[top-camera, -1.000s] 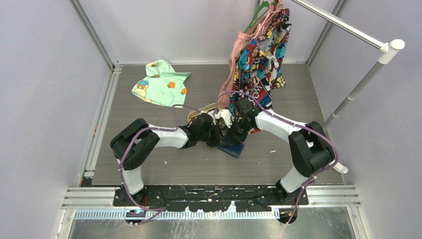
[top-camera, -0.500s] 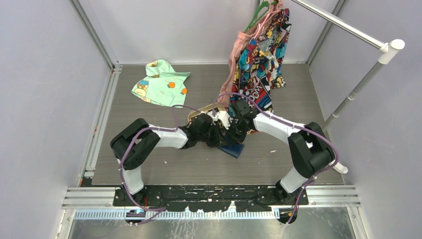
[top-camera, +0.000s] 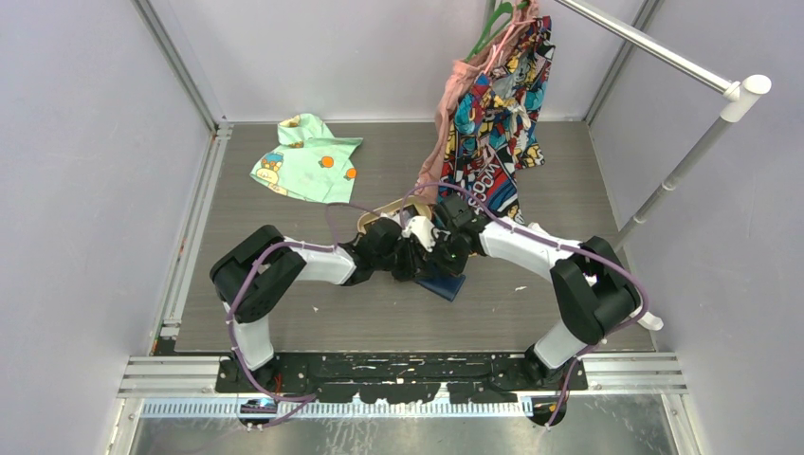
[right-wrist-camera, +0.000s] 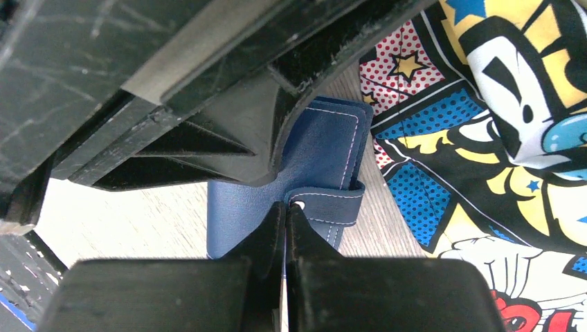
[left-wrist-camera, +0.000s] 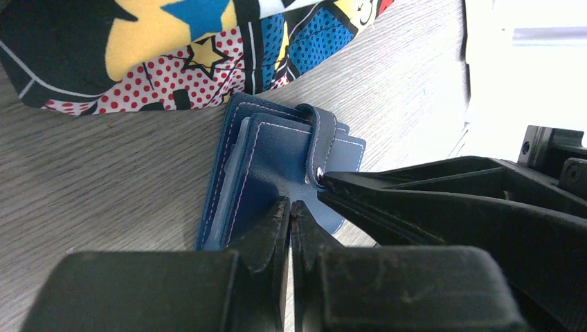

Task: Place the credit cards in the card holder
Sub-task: Close the card holder at the center of the board.

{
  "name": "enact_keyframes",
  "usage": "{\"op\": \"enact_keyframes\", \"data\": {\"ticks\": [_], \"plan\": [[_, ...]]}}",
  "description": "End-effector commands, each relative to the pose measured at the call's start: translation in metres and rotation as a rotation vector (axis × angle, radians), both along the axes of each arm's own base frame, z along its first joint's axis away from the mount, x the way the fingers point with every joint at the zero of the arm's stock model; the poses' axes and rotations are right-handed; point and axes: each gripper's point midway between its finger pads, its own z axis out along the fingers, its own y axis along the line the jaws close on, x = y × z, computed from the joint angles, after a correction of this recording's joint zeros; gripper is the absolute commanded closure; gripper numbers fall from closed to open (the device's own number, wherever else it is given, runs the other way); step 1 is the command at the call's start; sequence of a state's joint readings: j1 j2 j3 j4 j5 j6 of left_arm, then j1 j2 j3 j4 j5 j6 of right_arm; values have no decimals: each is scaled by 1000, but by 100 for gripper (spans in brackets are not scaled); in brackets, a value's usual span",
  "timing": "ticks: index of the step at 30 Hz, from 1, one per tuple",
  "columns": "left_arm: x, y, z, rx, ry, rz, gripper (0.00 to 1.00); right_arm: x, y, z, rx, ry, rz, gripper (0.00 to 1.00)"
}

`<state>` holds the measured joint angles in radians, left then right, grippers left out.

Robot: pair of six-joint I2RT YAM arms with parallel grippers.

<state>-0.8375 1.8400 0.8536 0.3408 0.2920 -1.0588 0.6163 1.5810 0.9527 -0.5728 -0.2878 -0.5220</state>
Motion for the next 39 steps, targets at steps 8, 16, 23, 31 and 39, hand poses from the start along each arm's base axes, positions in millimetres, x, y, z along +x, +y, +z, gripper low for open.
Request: {"op": "enact_keyframes", "data": {"ticks": [8, 16, 23, 31, 39], "plan": [[-3, 10, -16, -25, 34, 21, 94, -43, -1, -31, -106, 106, 122, 99], [-1, 14, -19, -78, 41, 39, 94, -51, -3, -42, -181, 104, 139, 99], [1, 21, -19, -107, 45, 62, 94, -57, -11, -53, -229, 144, 123, 99], [5, 21, -7, -104, 4, 43, 93, -32, 4, -27, -130, 101, 34, 71], [4, 35, 26, -36, -95, 19, 86, 3, -6, 51, 98, 55, -75, 55]]}}
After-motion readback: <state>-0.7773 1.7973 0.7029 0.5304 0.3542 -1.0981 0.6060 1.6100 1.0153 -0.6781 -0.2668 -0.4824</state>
